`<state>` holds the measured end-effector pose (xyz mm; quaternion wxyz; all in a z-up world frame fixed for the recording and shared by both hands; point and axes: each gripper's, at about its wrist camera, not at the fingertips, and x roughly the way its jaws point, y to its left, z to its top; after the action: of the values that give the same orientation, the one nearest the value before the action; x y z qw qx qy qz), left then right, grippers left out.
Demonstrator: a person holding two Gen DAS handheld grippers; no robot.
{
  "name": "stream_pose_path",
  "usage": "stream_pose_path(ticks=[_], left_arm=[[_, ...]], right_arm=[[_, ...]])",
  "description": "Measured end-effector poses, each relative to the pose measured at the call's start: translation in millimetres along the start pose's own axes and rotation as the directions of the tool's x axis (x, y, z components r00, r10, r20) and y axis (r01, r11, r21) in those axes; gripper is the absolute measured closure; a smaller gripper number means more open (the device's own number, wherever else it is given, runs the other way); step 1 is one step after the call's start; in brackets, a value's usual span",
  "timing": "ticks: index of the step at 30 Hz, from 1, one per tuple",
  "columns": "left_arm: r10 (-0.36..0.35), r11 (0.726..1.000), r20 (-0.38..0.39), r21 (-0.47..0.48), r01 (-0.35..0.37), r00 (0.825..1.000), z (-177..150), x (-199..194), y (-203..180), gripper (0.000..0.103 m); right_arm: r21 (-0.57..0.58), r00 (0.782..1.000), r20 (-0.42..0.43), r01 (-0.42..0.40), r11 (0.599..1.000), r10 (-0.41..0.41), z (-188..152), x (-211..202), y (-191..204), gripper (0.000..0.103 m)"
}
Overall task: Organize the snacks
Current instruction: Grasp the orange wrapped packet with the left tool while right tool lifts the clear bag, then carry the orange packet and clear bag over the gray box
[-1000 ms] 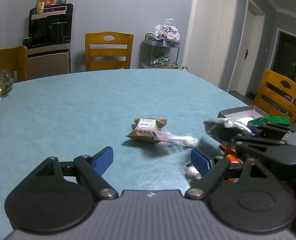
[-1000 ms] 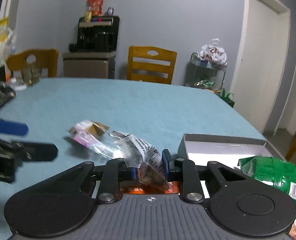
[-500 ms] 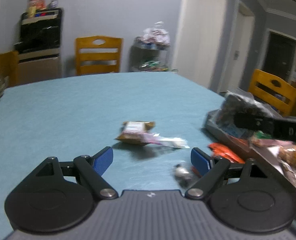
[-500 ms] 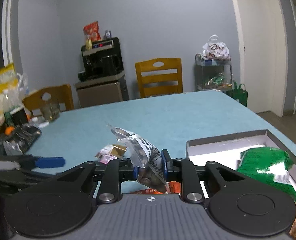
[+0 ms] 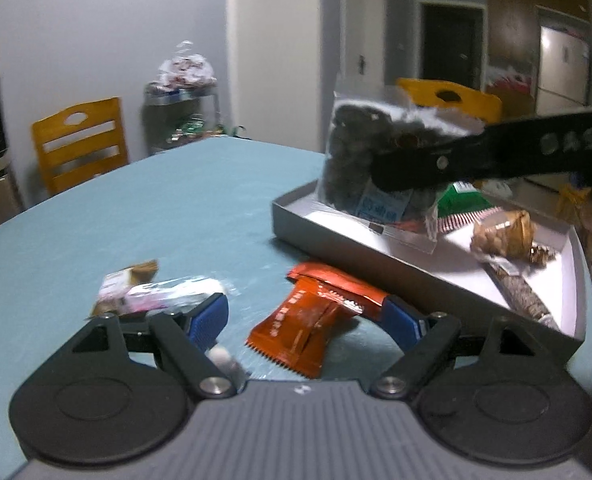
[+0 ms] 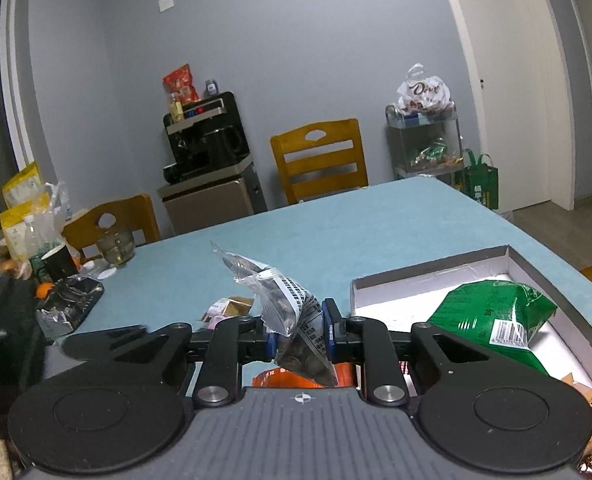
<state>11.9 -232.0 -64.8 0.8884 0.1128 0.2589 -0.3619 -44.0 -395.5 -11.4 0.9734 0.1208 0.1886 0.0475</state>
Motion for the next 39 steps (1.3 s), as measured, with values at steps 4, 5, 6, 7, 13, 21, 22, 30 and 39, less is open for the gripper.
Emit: stream_pose_path(ticks=[4,5,6,7,13,21,22,30,39], left_arm=[[-0.049,0.999,-0.031,0.016,0.049,0.998,-2.2,17.5,4.4,0.018],[-0.058,0.998,-0.040,0.009,0.058,0.997,-2.0,21.9,6.0,0.018],[-0.061,0.998,-0.052,0.001,0.061,0.997,-1.8,26.7,7.2,0.019],[-0.061,0.998,-0.061,-0.008,0.060,0.996,-1.5,31.0,8.3,0.024],[-0.057,0.998,-0.091,-0.041,0.053,0.994,-2.8,42.0,13.4,0.052],[-0.038,0.997,-0.077,-0.069,0.033,0.996,-3.9,29.9,11.6,0.068],[-0.033,0.997,-0.076,-0.073,0.027,0.997,-3.8,28.0,11.2,0.069],[0.026,0.995,-0.019,-0.097,-0.028,0.999,1.9,5.7,9.9,0.069],[0.065,0.992,0.102,-0.112,-0.053,0.993,28.2,-15.1,0.4,0.069]], right_arm=[[0.004,1.000,-0.006,-0.020,1.000,0.020,-0.1,-5.3,-2.4,0.080],[0.002,1.000,-0.005,-0.023,1.000,0.023,0.7,-6.3,-2.3,0.080],[0.000,1.000,-0.002,-0.026,1.000,0.026,0.6,-7.3,-0.9,0.080],[-0.001,1.000,-0.001,-0.029,1.000,0.029,0.9,-8.8,-1.0,0.080],[-0.002,0.999,0.008,-0.043,0.999,0.043,3.3,-16.5,-4.9,0.080],[-0.004,0.999,0.014,-0.049,0.999,0.049,5.4,-20.8,-6.2,0.080],[-0.003,0.999,0.013,-0.049,0.999,0.049,5.5,-20.7,-6.2,0.080],[0.016,0.999,0.032,-0.037,0.999,0.036,6.2,-24.1,-9.0,0.080],[0.095,0.997,0.080,0.005,0.995,-0.012,7.2,-14.7,-29.1,0.080]])
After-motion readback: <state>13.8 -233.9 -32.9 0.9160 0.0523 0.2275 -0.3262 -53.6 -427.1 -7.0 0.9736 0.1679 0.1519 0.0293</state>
